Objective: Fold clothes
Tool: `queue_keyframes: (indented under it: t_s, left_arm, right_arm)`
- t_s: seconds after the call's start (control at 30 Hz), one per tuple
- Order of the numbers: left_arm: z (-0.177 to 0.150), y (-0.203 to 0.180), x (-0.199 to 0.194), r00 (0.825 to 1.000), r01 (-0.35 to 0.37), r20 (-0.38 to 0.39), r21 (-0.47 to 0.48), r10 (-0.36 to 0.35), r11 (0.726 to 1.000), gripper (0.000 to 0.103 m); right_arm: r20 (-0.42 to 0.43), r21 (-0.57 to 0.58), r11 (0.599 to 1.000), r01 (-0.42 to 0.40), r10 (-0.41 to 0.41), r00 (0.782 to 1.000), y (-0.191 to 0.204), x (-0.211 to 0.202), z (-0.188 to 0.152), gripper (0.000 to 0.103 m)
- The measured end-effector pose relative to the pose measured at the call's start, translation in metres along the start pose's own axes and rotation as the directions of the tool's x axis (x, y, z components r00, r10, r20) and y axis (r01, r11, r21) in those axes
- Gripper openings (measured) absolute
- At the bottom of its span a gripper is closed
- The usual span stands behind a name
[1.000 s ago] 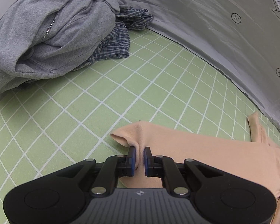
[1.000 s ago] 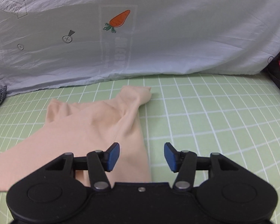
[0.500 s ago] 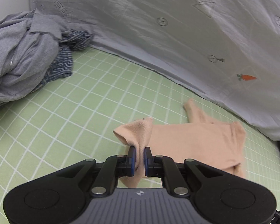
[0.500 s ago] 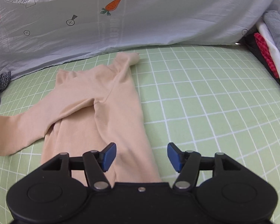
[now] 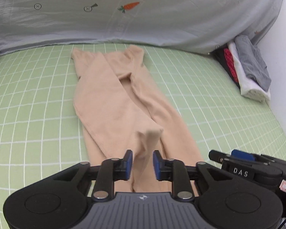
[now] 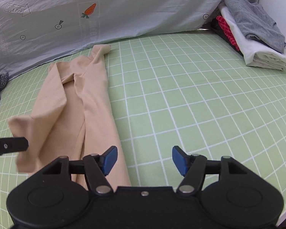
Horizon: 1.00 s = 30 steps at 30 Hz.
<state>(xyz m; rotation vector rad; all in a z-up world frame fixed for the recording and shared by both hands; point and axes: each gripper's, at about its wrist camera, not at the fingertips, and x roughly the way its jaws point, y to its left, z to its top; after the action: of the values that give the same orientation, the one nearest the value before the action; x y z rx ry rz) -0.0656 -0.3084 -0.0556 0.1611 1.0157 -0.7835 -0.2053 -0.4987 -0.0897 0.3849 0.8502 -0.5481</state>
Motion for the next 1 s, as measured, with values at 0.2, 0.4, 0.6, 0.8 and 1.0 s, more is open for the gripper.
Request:
queue_keyframes:
  t_s: [0.2, 0.4, 0.6, 0.8, 1.0]
  left_arm:
    - [-0.02, 0.017, -0.032, 0.99, -0.12, 0.066, -0.039, 0.123, 0.992, 0.092]
    - [-0.038, 0.05, -0.062, 0.97, -0.201, 0.107, -0.156, 0.219, 0.967, 0.097]
    - [-0.063, 0.075, -0.068, 0.971, -0.208, 0.066, -0.235, 0.229, 0.95, 0.097]
    - [-0.066, 0.083, -0.075, 0.971, -0.206, 0.072, -0.227, 0.228, 0.952, 0.097]
    - [-0.061, 0.083, -0.078, 0.973, -0.182, 0.098, -0.221, 0.207, 0.958, 0.097]
  right_arm:
    - [0.027, -0.071, 0.996, -0.062, 0.064, 0.998, 0.024, -0.002, -0.007, 0.08]
    - [0.048, -0.202, 0.969, -0.139, 0.152, 0.987, 0.069, 0.003, -0.013, 0.097]
    - [0.03, -0.227, 0.963, -0.141, 0.152, 0.988, 0.088, 0.011, -0.017, 0.097]
    - [-0.072, -0.25, 0.956, -0.153, 0.14, 0.988, 0.101, 0.025, -0.034, 0.079]
    - [-0.055, -0.243, 0.946, -0.215, 0.207, 0.977, 0.093, 0.013, -0.041, 0.007]
